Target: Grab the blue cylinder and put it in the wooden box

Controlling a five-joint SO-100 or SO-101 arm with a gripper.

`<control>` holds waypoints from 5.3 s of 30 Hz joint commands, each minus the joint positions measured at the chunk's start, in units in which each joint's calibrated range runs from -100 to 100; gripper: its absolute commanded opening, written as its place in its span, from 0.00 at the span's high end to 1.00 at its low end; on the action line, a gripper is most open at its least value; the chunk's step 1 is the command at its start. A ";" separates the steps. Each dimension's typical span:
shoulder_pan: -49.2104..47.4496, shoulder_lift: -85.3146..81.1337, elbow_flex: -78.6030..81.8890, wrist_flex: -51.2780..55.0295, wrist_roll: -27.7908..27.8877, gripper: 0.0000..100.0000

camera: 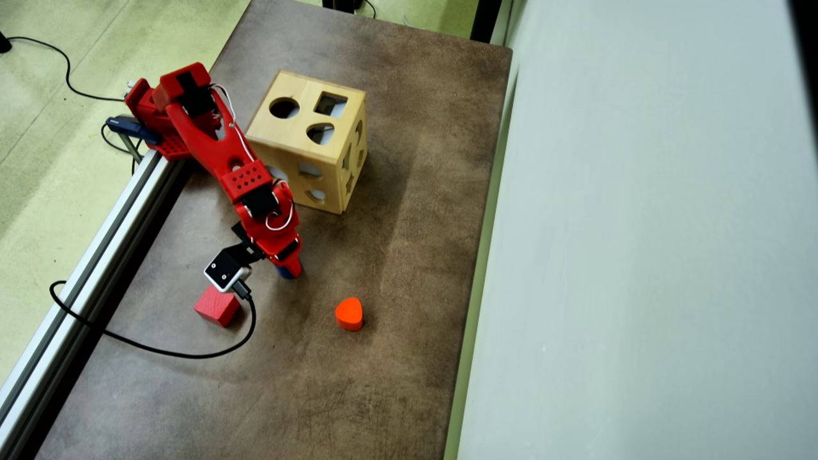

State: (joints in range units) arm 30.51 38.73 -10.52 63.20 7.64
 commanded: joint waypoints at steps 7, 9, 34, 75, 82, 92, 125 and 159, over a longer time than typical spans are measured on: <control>-1.75 -0.81 -1.47 -0.67 0.34 0.77; -2.05 -0.81 -1.47 -0.67 0.39 0.77; -3.39 1.14 -1.56 -0.27 0.39 0.78; -2.79 -2.51 -1.38 0.45 0.34 0.87; -3.17 -6.41 -1.29 0.45 0.34 0.87; -2.57 -10.92 -1.29 2.55 0.34 0.86; -3.17 -44.46 -1.38 24.26 0.34 0.86; -23.45 -55.59 -1.11 34.71 -2.25 0.86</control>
State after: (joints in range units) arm 9.52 -13.73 -10.88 97.34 5.79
